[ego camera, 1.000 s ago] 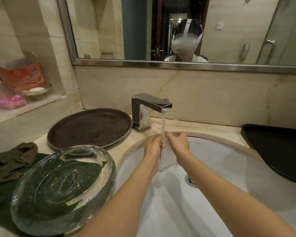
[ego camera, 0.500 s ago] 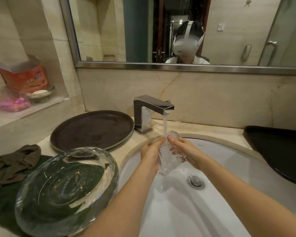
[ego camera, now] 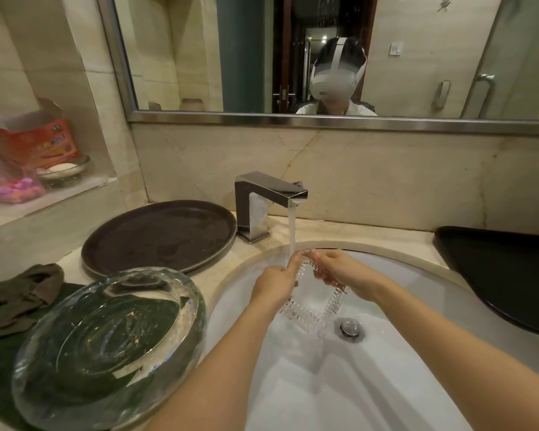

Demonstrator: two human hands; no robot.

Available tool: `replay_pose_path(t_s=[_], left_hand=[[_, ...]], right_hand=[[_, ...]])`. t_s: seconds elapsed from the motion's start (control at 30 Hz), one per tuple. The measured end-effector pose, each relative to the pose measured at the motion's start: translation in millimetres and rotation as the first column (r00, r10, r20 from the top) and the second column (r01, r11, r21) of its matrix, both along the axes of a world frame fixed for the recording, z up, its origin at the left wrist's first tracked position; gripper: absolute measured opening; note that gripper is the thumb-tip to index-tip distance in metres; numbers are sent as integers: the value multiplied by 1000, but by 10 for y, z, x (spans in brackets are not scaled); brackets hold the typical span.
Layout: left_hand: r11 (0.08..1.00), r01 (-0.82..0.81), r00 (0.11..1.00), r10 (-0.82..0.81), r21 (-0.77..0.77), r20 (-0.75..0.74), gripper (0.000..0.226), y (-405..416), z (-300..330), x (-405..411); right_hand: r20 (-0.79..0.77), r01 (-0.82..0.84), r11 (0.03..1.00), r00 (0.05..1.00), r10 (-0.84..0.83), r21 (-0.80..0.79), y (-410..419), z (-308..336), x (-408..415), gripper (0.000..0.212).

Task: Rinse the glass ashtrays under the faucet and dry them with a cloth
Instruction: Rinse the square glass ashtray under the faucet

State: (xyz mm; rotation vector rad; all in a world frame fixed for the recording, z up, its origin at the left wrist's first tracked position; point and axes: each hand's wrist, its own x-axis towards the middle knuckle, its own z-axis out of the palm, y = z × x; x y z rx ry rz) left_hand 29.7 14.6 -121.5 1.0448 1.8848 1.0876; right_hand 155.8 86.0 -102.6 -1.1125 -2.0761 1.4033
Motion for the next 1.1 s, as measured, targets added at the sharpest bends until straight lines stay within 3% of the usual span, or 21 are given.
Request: replay_pose_path(t_s=[0.07,0.17,0.27,0.37,0.43,0.53,0.63,0.73,0.83,0.93,1.0,1.1], left_hand=[[999,-33,986,27,34,166,61,46,-21,-18],[987,-157,951,140,43,274,50,126,-72,-62],[975,-222,916,199,27,348,42,168,-110,-75],[971,-238,879,209,14,430,35,193,-132,-79],[970,-242,843,205,10,498,35,187,-108,-81],[981,-195,847,157,23,508,44,171,-108,-73],[985,-172,920,154,18,360,64,146,-98,-53],[975,-221,919,210,-5,333,59,149,-103,-48],[964,-267,867,238,4,438,47,130,-79,-53],[957,-288,848,268,-27,457,57,121,-93,-77],[957,-288,867,271,-22,419,59,114,-69,-56],[973,-215,930,178,83,322,47,111,-28,14]], right_hand=[[-29,36,999,999,-36,-8,16,20,-39,28],[-37,121,992,992,-122,-37,71,4,-79,29],[-55,205,939,972,-228,-275,69,-28,-92,36],[-218,133,827,931,-294,-546,67,-16,-47,26],[-274,81,785,911,-308,-614,58,-9,-32,22],[-278,101,809,908,-312,-579,-22,11,-74,19],[-246,164,870,920,-305,-464,-117,39,-128,26],[-238,296,871,882,-407,-392,-101,12,-143,31],[-316,305,795,797,-514,-525,-55,-23,-122,26],[-302,210,770,833,-463,-602,-63,-34,-89,30],[-234,231,811,883,-406,-537,-63,-50,-94,24],[-202,308,900,903,-378,-310,-27,-75,-131,16]])
